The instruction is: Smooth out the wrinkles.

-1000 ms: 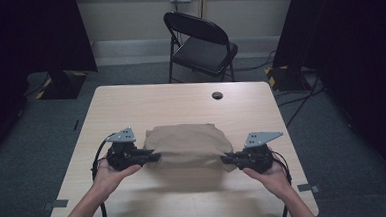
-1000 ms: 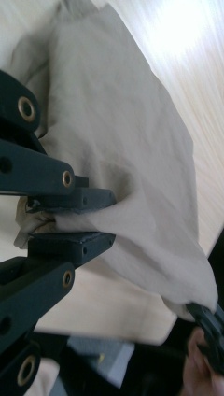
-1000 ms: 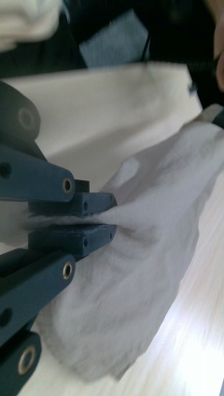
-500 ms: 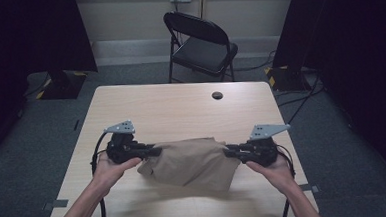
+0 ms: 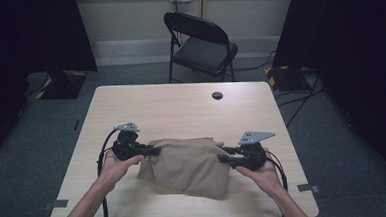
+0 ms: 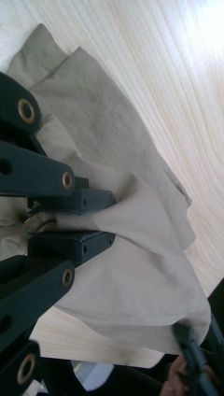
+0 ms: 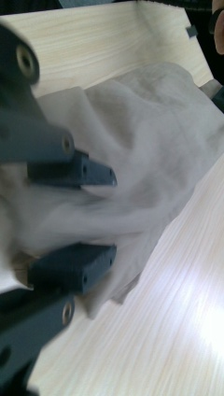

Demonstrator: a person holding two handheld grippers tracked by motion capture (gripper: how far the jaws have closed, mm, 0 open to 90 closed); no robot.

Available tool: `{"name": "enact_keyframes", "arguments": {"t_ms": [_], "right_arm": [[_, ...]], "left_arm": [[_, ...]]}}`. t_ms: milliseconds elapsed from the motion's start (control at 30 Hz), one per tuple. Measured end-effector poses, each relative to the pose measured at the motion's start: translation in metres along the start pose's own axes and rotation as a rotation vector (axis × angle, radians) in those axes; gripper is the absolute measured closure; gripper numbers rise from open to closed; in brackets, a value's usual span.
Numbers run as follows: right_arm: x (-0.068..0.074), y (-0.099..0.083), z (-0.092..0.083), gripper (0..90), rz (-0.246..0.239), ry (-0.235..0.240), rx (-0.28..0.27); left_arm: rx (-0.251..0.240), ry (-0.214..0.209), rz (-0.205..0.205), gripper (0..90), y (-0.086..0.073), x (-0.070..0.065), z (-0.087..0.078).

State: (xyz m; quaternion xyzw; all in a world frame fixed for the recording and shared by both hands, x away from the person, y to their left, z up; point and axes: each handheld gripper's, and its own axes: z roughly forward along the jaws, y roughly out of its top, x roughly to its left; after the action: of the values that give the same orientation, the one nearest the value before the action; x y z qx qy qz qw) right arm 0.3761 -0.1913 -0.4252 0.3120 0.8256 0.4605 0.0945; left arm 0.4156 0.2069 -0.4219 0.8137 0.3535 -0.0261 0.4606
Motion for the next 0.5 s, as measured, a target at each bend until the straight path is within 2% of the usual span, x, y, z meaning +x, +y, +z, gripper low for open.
{"name": "enact_keyframes", "arguments": {"t_ms": [33, 67, 100, 133, 167, 267, 333, 367, 433, 500], "right_arm": [[0.001, -0.002, -0.002, 57.3, 0.005, 0.000, -0.004], [-0.001, -0.007, -0.008, 64.2, 0.020, -0.017, -0.048], [-0.003, -0.010, -0.009, 73.9, 0.030, -0.003, -0.054], [-0.003, -0.010, -0.009, 73.9, 0.030, -0.003, -0.054], [-0.005, -0.011, -0.007, 83.5, 0.026, 0.008, -0.068], [-0.007, -0.003, 0.002, 84.9, 0.013, -0.005, -0.065], [-0.012, 0.003, 0.009, 84.8, 0.031, -0.010, -0.068], [-0.016, 0.005, 0.013, 84.3, 0.040, -0.024, -0.064], [-0.026, 0.008, 0.026, 83.0, 0.067, -0.056, -0.047], [-0.029, 0.008, 0.030, 83.1, 0.075, -0.052, -0.039]], "left_arm": [[0.001, -0.001, 0.000, 81.4, -0.001, 0.001, 0.000], [0.000, -0.003, 0.002, 81.4, -0.002, 0.002, -0.001], [-0.002, -0.006, 0.004, 81.3, -0.002, 0.003, -0.001], [-0.002, -0.006, 0.004, 81.3, -0.002, 0.003, -0.001], [-0.002, 0.000, 0.005, 81.4, -0.002, 0.003, -0.001], [0.002, 0.012, -0.006, 81.3, -0.001, 0.008, 0.000], [-0.002, 0.022, -0.023, 81.3, -0.001, 0.014, 0.000], [-0.002, 0.022, -0.023, 81.3, -0.001, 0.014, 0.000], [-0.002, 0.033, -0.041, 81.3, -0.003, 0.026, 0.002], [0.004, 0.040, -0.052, 81.3, -0.004, 0.030, 0.005]]}}
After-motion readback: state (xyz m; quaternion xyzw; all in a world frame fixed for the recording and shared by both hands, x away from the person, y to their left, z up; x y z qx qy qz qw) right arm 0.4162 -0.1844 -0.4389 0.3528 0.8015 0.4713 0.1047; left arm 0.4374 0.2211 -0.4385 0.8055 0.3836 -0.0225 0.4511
